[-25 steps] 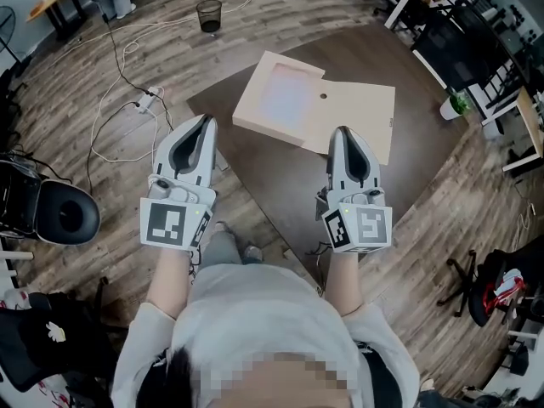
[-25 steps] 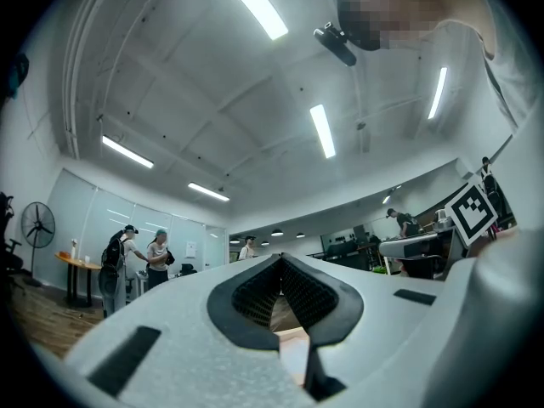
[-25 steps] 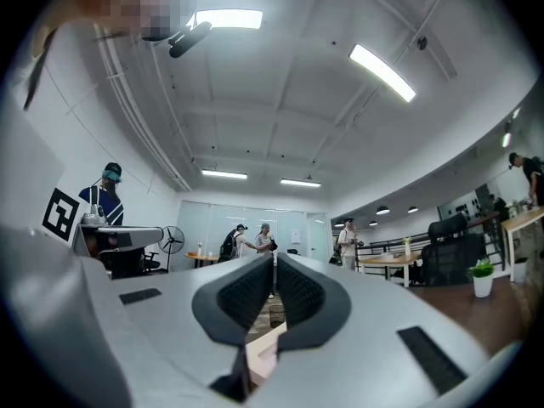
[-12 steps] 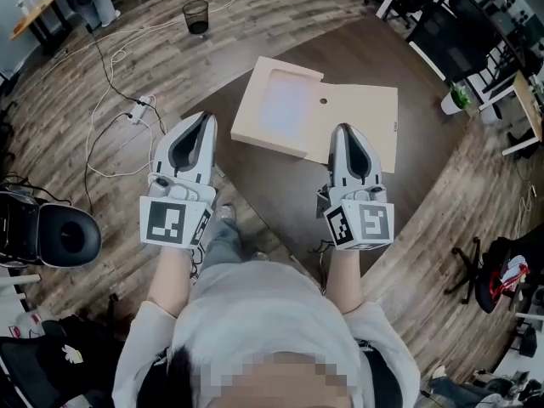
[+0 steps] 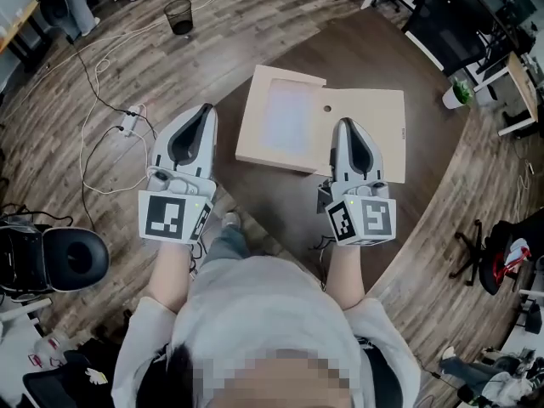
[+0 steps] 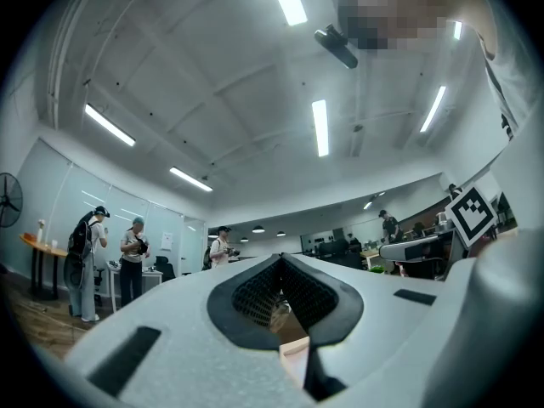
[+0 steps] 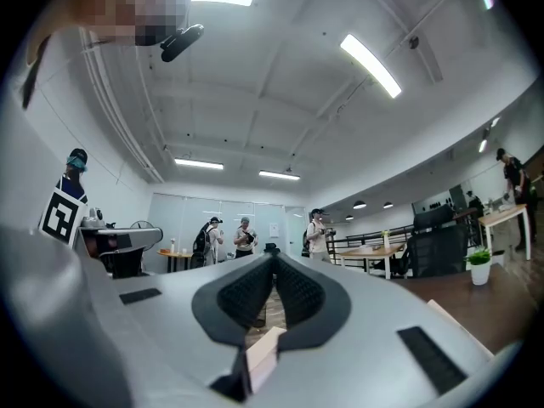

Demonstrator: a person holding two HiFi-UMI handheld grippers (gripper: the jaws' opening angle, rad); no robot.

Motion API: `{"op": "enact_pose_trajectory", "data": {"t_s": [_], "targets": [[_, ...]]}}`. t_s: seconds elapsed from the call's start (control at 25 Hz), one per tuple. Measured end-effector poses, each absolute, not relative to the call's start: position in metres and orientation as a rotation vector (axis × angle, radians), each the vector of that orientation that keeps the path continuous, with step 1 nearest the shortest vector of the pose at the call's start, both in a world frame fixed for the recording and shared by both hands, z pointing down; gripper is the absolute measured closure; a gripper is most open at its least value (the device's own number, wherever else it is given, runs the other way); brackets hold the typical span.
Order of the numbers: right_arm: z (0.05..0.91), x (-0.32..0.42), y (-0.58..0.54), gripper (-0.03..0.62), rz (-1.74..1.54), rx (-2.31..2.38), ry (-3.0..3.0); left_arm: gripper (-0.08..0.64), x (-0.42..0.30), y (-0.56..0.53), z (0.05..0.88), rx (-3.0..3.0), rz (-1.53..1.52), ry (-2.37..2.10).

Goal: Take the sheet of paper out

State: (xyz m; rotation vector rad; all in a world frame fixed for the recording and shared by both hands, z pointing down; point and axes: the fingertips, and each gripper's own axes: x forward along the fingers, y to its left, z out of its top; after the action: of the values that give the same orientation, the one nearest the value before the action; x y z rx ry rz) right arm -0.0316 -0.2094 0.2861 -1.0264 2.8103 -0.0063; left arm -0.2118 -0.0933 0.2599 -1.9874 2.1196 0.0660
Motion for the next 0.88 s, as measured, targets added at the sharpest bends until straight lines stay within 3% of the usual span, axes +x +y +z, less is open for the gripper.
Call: {"op": "enact_pose_trajectory", "data": {"t_s": [0.88], "targets": [[0.325,-0.082,-0.295,0.574,-0.200,-1.331,2.772,0.551,-0.279,-0.211,0.283,-2.267,0.094,1.923]]}}
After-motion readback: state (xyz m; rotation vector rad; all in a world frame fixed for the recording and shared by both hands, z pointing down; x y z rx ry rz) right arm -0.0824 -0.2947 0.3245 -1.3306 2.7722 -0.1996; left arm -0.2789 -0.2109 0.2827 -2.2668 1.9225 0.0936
